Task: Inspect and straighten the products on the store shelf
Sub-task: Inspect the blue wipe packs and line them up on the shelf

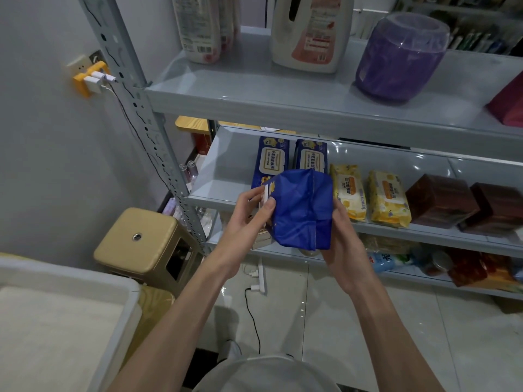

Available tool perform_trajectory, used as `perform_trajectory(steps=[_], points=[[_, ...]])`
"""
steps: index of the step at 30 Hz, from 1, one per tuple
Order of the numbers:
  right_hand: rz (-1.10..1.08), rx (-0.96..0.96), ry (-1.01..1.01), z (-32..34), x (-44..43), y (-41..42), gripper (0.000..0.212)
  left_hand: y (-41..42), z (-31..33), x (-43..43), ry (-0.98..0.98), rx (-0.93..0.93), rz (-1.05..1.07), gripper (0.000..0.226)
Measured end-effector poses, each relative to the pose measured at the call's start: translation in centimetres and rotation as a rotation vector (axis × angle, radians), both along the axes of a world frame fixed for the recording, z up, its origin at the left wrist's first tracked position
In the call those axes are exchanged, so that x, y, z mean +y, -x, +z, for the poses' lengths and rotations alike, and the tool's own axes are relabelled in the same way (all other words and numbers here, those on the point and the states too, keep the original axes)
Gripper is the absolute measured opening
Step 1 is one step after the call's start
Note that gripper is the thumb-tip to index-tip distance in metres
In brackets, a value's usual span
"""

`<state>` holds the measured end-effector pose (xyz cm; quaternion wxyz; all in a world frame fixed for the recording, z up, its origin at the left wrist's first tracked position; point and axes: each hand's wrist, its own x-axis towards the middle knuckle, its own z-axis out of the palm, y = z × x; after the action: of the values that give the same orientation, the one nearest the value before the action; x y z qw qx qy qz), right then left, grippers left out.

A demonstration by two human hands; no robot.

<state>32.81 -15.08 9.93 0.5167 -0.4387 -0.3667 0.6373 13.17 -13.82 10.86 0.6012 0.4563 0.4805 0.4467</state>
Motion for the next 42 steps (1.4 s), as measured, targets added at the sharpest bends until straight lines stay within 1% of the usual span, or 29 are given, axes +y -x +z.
perform_trajectory(steps=[3, 4, 6, 9, 10, 12, 14, 17, 19, 20, 22, 23, 24, 25, 26, 27, 28, 30, 31, 39, 42], points=[[-0.023, 0.002, -0.018, 0.0, -0.1, 0.1, 0.056, 0.0, 0.0, 0.0, -0.022, 0.007, -0.007, 0.077], [-0.022, -0.001, -0.025, 0.0, -0.1, 0.1, 0.05, 0.1, 0.0, 0.0, -0.023, 0.004, -0.007, 0.076], [-0.012, -0.012, -0.034, -0.1, -0.1, 0.1, 0.048, 0.3, -0.2, 0.1, -0.02, -0.007, -0.012, 0.071], [0.031, -0.05, -0.059, -0.1, -0.2, 0.0, 0.045, 0.7, -0.8, 0.2, -0.014, -0.028, -0.006, 0.058], [0.055, -0.071, -0.071, -0.1, -0.3, -0.1, 0.045, 0.9, -1.1, 0.3, -0.003, -0.05, 0.002, 0.055], [0.11, -0.131, -0.112, 0.1, -0.5, -0.2, 0.054, 1.2, -1.5, 0.3, 0.027, -0.1, 0.012, 0.052], [0.149, -0.196, -0.145, 0.2, -0.7, -0.2, 0.062, 1.5, -1.6, 0.3, 0.044, -0.12, 0.003, 0.053], [0.161, -0.231, -0.154, 0.4, -0.7, 0.0, 0.066, 1.8, -1.6, 0.2, 0.057, -0.121, 0.001, 0.057], [0.157, -0.236, -0.148, 0.5, -0.6, 0.3, 0.064, 1.8, -1.2, 0.3, 0.062, -0.106, 0.012, 0.066], [0.149, -0.238, -0.142, 0.5, -0.6, 0.5, 0.062, 1.6, -0.9, 0.3, 0.053, -0.082, 0.02, 0.065], [0.125, -0.224, -0.12, 0.4, -0.6, 0.9, 0.062, 1.3, -0.3, 0.4, 0.027, -0.033, 0.055, 0.048], [0.112, -0.213, -0.105, 0.3, -0.6, 1.1, 0.062, 1.2, -0.2, 0.5, 0.031, -0.014, 0.08, 0.044], [0.101, -0.204, -0.091, 0.2, -0.6, 1.2, 0.061, 1.2, -0.1, 0.6, 0.036, 0.006, 0.093, 0.048], [0.091, -0.194, -0.078, 0.1, -0.5, 1.4, 0.058, 1.3, 0.0, 0.6, 0.045, 0.028, 0.085, 0.057], [0.082, -0.186, -0.063, 0.0, -0.5, 1.4, 0.056, 1.3, 0.0, 0.6, 0.063, 0.056, 0.059, 0.065], [0.069, -0.175, -0.046, -0.1, -0.4, 1.5, 0.055, 1.4, -0.1, 0.6, 0.081, 0.085, 0.026, 0.068], [0.057, -0.169, -0.028, -0.2, -0.3, 1.5, 0.055, 1.4, -0.1, 0.6, 0.096, 0.109, -0.004, 0.062], [0.033, -0.166, -0.002, -0.3, -0.2, 1.6, 0.054, 1.3, 0.1, 0.7, 0.108, 0.136, -0.019, 0.042], [0.025, -0.166, 0.003, -0.2, -0.1, 1.7, 0.054, 1.1, 0.3, 0.8, 0.107, 0.142, -0.018, 0.039], [0.007, -0.182, 0.022, 0.3, 0.2, 1.6, 0.052, 0.9, 0.1, 1.2, 0.087, 0.151, -0.021, 0.046], [0.029, -0.239, 0.0, 0.8, 0.3, 1.9, 0.059, 1.0, -0.5, 1.4, 0.118, 0.129, -0.005, 0.057]])
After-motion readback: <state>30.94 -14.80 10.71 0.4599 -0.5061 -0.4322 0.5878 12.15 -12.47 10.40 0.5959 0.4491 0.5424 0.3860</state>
